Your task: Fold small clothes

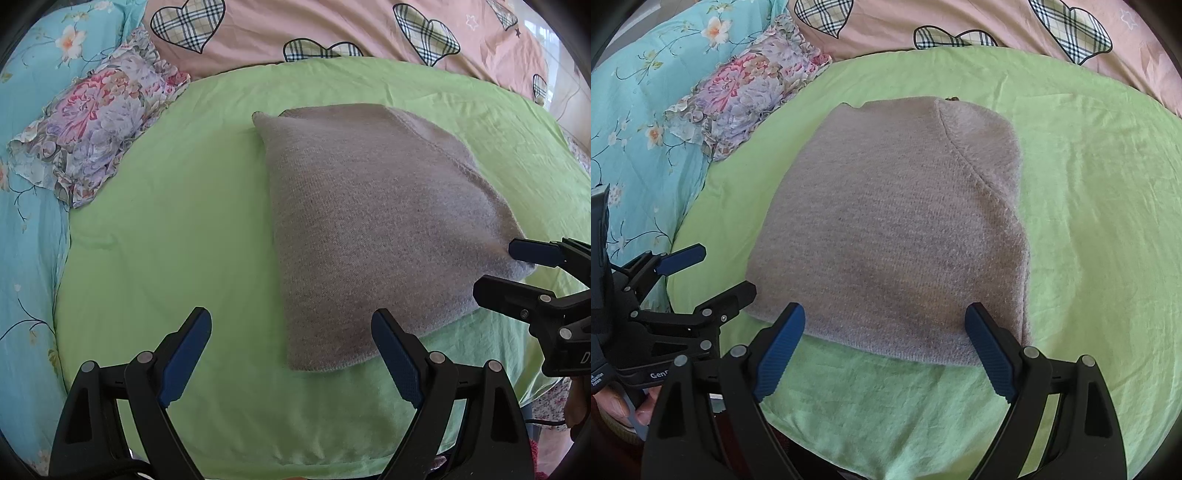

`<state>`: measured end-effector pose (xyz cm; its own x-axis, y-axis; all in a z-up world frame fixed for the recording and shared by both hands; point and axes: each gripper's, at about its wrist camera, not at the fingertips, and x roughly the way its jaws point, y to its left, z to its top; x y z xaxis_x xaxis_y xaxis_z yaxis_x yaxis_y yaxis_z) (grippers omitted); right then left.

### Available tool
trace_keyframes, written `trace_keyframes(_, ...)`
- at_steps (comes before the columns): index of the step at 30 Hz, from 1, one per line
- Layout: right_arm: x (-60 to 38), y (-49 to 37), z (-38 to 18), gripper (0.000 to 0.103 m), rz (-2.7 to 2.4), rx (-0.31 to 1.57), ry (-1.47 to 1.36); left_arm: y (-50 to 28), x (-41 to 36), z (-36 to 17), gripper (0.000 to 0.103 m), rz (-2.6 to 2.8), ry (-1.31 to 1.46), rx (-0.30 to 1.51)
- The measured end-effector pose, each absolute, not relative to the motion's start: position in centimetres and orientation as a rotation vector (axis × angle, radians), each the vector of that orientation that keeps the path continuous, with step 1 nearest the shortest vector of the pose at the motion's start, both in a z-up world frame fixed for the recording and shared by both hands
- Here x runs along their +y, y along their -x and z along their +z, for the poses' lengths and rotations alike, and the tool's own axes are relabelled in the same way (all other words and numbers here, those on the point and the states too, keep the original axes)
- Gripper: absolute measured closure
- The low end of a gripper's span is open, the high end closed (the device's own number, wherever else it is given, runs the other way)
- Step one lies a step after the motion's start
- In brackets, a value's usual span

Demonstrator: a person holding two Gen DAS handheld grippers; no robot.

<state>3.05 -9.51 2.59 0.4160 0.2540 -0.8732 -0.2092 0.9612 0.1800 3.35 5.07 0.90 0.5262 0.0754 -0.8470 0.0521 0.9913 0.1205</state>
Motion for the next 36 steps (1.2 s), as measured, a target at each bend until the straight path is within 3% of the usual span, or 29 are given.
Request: trace_keyframes(36, -9.36, -3.05, 2.83, 0.014, 0.298, 1.102, -0.051, -2.91, 4.58, 1.49, 0.014, 0.011, -0.144, 1.002)
